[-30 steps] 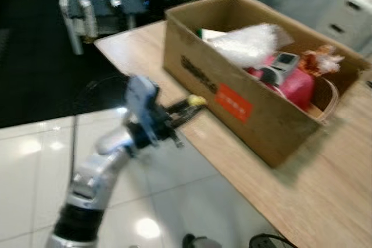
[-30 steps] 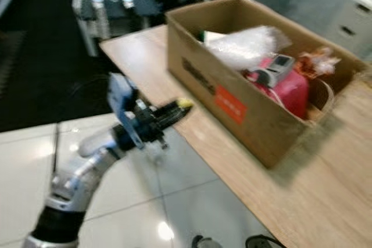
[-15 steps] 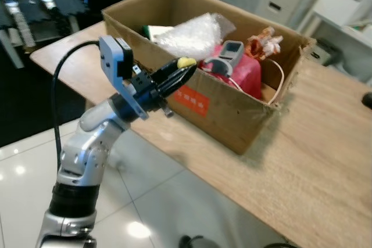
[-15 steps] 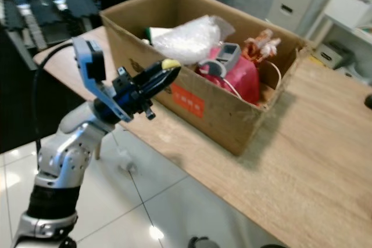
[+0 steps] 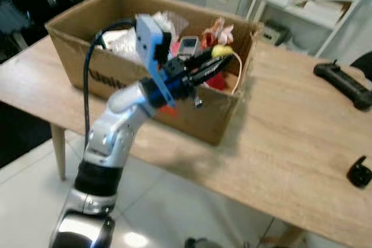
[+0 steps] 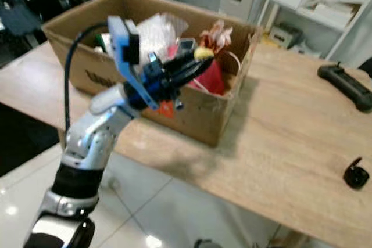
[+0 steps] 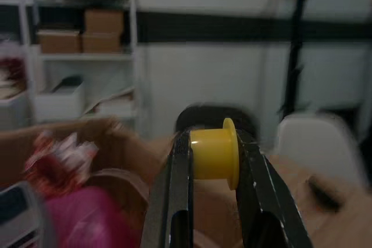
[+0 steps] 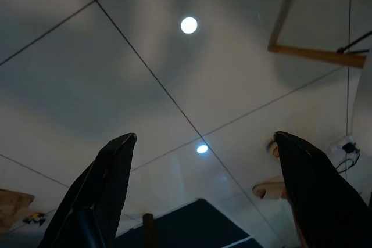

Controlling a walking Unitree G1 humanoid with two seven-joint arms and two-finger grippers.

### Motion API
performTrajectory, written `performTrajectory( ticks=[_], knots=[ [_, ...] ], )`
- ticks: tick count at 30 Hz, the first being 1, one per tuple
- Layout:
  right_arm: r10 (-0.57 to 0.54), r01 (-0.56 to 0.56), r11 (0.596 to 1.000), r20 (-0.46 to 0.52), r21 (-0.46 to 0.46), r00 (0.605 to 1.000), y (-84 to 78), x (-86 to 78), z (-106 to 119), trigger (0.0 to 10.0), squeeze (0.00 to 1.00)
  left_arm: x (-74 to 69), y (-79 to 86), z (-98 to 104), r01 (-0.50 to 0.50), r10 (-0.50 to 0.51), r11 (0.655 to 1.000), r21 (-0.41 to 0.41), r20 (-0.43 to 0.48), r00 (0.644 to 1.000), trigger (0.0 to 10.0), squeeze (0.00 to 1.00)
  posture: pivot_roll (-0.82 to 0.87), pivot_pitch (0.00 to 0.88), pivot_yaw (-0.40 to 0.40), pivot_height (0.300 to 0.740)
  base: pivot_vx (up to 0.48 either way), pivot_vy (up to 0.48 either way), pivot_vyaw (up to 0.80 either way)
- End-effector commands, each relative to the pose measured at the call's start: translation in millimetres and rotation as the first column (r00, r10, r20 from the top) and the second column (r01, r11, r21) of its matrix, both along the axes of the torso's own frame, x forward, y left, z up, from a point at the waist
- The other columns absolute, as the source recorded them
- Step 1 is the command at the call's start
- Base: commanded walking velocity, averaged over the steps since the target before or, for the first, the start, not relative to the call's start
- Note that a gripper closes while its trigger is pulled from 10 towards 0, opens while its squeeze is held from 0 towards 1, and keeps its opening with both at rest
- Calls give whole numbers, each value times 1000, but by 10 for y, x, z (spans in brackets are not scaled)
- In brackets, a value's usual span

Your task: Picking trash to rubbish bin

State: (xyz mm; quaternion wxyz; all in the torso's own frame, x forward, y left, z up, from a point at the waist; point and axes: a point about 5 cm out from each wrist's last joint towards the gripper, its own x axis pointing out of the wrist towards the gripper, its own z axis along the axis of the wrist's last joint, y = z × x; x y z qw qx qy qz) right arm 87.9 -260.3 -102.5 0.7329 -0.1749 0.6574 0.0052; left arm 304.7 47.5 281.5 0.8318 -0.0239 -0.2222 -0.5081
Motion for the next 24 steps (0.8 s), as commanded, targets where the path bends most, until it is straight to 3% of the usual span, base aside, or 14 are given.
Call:
performTrajectory(
  ticks=[1,4,7,10,11,18,19,20,22,24],
  knots=[
    [-19,19,1000,-6,-8,1000,-25,-38,0,10000,0,51,-50,-20,-72,69,995,69,38,997,10000,0,54,135,-24,740,0,0,0],
    [-19,19,1000,-6,-8,1000,-25,-38,0,10000,0,51,-50,-20,-72,69,995,69,38,997,10000,0,54,135,-24,740,0,0,0],
    [-22,22,1000,-12,-8,1000,-23,-60,-5,10000,0,149,-32,-2,-189,184,978,86,55,981,10000,0,47,136,-21,740,0,0,0],
    [-23,23,1000,-14,-8,1000,-24,-69,-7,10000,0,169,-58,-18,-223,217,969,109,71,974,10000,0,44,136,-23,740,0,0,0],
    [-24,24,1000,-14,-8,1000,-26,-68,-6,10000,0,186,-74,-55,-254,242,955,152,91,966,10000,1000,44,136,-23,740,0,0,0],
    [-22,22,1000,-11,-13,1000,-39,-55,1,10000,0,230,-52,-65,-322,299,926,199,135,945,10000,1000,41,136,-26,740,0,0,0],
    [-20,20,1000,-10,-14,1000,-41,-49,2,10000,0,208,-24,18,-286,277,951,116,86,957,10000,0,44,134,-28,740,0,0,0],
    [-19,19,1000,-9,-14,1000,-41,-42,4,10000,0,151,18,140,-204,205,979,-17,20,979,10000,0,46,133,-30,740,0,0,0],
    [-16,16,1000,-8,-14,1000,-38,-31,5,10000,0,55,88,297,-78,73,977,-200,-35,997,10000,0,50,134,-31,740,0,0,0],
    [-15,15,1000,-7,-14,1000,-37,-28,5,10000,0,18,112,340,-36,27,968,-247,-42,999,10000,0,50,134,-31,740,0,0,0]
  ],
)
